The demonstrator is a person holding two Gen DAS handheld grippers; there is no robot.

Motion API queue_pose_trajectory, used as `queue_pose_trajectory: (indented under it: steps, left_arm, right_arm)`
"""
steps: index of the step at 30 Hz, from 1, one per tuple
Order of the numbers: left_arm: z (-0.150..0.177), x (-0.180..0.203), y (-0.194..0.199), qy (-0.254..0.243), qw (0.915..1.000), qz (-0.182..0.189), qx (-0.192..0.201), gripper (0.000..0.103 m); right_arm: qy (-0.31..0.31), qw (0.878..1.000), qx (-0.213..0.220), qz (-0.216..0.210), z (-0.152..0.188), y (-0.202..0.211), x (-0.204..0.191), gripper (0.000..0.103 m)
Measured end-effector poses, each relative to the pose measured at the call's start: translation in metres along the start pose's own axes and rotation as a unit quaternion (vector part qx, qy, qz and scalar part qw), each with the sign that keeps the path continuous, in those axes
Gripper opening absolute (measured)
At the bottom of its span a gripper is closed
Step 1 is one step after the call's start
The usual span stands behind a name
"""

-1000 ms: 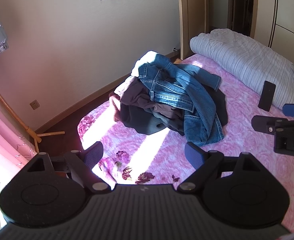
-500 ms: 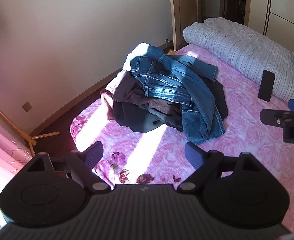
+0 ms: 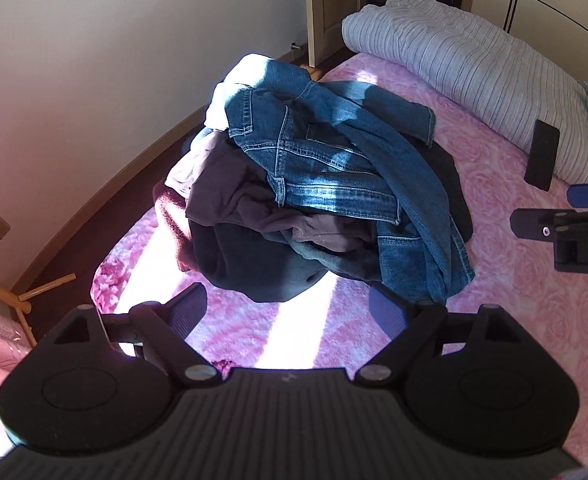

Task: Fold clothes
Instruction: 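Reach into the pile and grasp the blue jeans with both grippers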

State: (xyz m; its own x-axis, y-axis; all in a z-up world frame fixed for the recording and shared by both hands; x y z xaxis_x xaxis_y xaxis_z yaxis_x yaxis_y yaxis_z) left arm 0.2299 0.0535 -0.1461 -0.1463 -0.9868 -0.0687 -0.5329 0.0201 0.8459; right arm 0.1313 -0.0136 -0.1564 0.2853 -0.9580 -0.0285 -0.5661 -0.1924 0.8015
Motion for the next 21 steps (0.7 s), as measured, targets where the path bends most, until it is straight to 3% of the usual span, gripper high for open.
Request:
queue_pose_trajectory:
  steps: [8, 15, 21]
  left_arm:
    - [-0.046, -0.045, -0.080, 0.027, 0.9980, 0.054, -0.019, 0.081]
    - [-0.108, -0.078, -0.156, 0.019, 0.9952, 0.090, 0.035, 0.081]
    - [-0.151, -0.087, -0.225, 0.026, 0.9914, 0.114, 0.059, 0.081]
  right_arm:
    - [0.021, 0.999, -0.013, -0.042, -0.044, -0.085, -0.010, 0.079]
    - [0.163, 0.986, 0.004, -0.028, -0.090, -0.176, -0.029, 0.079]
    - [0.235, 0.972, -0.017, 0.002, -0.112, -0.267, -0.018, 0.079]
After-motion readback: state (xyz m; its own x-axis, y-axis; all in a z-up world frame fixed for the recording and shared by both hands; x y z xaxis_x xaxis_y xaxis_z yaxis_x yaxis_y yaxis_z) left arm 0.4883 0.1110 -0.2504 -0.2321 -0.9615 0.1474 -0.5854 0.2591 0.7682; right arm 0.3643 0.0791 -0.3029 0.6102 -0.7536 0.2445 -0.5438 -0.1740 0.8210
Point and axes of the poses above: each gripper's, at about its wrist camera, not at the fingertips, and y roughly against the way its jaws point, x to its right, z to its underside, the point moved 5 cm from there along -y, roughly the way its jaws point
